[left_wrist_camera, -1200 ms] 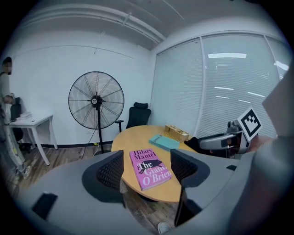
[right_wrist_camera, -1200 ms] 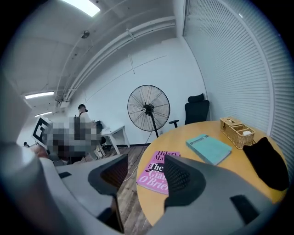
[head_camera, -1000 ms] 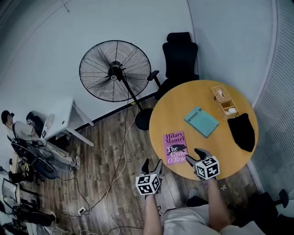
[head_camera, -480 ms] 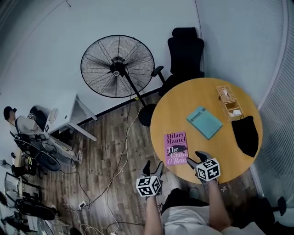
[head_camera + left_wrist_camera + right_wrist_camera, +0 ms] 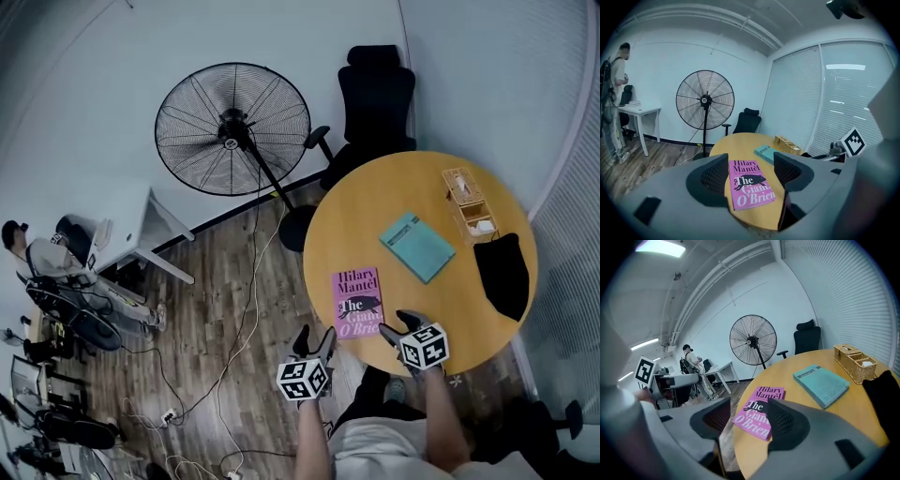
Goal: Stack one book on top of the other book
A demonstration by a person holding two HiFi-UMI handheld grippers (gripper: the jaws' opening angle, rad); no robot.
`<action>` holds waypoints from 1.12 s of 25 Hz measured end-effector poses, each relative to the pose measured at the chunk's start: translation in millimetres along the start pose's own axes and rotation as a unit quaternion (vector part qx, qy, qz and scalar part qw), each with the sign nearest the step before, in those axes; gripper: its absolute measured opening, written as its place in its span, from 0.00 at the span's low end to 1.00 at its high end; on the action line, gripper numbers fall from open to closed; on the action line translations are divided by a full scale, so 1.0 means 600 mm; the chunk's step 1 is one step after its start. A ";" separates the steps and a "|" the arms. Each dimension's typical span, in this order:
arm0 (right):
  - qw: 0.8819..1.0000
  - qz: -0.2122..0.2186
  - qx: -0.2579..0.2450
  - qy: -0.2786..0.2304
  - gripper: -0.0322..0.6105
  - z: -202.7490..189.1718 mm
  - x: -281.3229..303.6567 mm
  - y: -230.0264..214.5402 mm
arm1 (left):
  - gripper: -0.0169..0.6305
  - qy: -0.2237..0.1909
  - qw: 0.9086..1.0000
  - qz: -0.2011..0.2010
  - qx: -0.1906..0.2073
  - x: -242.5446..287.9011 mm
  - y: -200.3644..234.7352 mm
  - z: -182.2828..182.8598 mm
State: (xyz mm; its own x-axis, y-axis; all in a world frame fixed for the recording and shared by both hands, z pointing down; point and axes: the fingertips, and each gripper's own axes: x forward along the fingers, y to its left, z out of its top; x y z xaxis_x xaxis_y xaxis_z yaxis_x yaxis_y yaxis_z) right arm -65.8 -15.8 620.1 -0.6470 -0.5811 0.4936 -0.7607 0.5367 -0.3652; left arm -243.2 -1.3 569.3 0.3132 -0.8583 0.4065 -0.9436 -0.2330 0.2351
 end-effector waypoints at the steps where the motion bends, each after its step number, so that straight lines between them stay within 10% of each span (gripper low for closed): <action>1: 1.000 0.005 0.000 0.001 0.44 0.004 0.005 0.000 | 0.52 -0.002 1.000 -0.002 -0.001 0.005 0.002 0.006; 28: 0.995 -0.032 0.069 0.070 0.38 -0.015 0.154 -0.094 | 0.51 0.115 0.990 -0.004 -0.080 0.152 0.097 -0.098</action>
State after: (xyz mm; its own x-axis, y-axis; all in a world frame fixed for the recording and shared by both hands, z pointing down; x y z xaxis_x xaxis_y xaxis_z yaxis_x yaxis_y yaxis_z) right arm -82.3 -94.4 693.7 -0.5907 -0.5153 0.6210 -0.8063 0.4068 -0.4294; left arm -263.3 -66.5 672.3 0.3535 -0.7255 0.5905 -0.9178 -0.1470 0.3688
